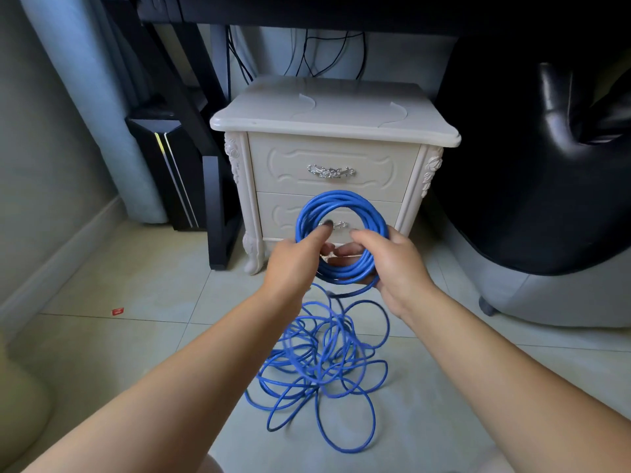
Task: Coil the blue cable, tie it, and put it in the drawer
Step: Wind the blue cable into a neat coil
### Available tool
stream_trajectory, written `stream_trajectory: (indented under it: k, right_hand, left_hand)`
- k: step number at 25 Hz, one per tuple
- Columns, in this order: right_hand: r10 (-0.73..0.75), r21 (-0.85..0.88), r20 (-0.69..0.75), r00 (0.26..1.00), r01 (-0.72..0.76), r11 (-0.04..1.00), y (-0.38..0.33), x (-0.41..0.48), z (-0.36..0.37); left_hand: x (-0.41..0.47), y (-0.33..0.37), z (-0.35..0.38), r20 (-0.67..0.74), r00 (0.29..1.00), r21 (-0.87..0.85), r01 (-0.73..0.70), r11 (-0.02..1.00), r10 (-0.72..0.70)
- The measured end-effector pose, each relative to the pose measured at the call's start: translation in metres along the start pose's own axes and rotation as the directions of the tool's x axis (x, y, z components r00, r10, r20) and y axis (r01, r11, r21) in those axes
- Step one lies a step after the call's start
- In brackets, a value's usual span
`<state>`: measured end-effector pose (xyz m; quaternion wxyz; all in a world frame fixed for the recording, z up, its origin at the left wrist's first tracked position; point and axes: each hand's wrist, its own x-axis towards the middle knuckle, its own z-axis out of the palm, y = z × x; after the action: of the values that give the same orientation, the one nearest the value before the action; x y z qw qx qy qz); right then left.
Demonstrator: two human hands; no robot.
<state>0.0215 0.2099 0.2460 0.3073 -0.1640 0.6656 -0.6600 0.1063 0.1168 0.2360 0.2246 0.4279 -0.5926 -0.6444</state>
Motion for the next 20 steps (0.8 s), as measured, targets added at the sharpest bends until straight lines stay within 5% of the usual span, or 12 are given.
stream_trajectory:
  k: [2, 5, 9, 13, 17, 20]
  right_hand:
    - [-0.019, -0.079, -0.014, 1.0, 0.018, 0.997, -0.002, 0.002, -0.005]
    - [-0.071, -0.248, 0.007, 0.997, 0.071, 0.966, -0.005, 0.007, -0.013]
    - [-0.147, -0.628, 0.187, 0.971, 0.233, 0.743, -0.008, 0.003, -0.013]
    - [-0.206, -0.752, 0.276, 0.939, 0.344, 0.562, -0.012, 0.0, -0.009]
    - [-0.277, -0.664, 0.146, 0.95, 0.302, 0.685, -0.011, 0.006, -0.014]
    - [-0.139, -0.365, 0.094, 0.986, 0.164, 0.916, -0.008, 0.004, -0.015]
  left_hand:
    - [0.002, -0.001, -0.006, 0.081, 0.997, 0.057, 0.002, 0.998, -0.006]
    - [0.0, 0.005, -0.009, 0.127, 0.973, 0.069, -0.201, 0.977, 0.192]
    - [0.002, 0.013, -0.012, 0.214, 0.856, 0.256, -0.514, 0.819, 0.47]
    - [-0.001, 0.013, -0.01, 0.316, 0.835, 0.467, -0.55, 0.693, 0.45]
    - [0.004, 0.012, -0.003, 0.205, 0.87, 0.425, -0.492, 0.76, 0.448]
    - [0.009, 0.013, -0.002, 0.02, 0.954, 0.11, -0.301, 0.947, 0.301]
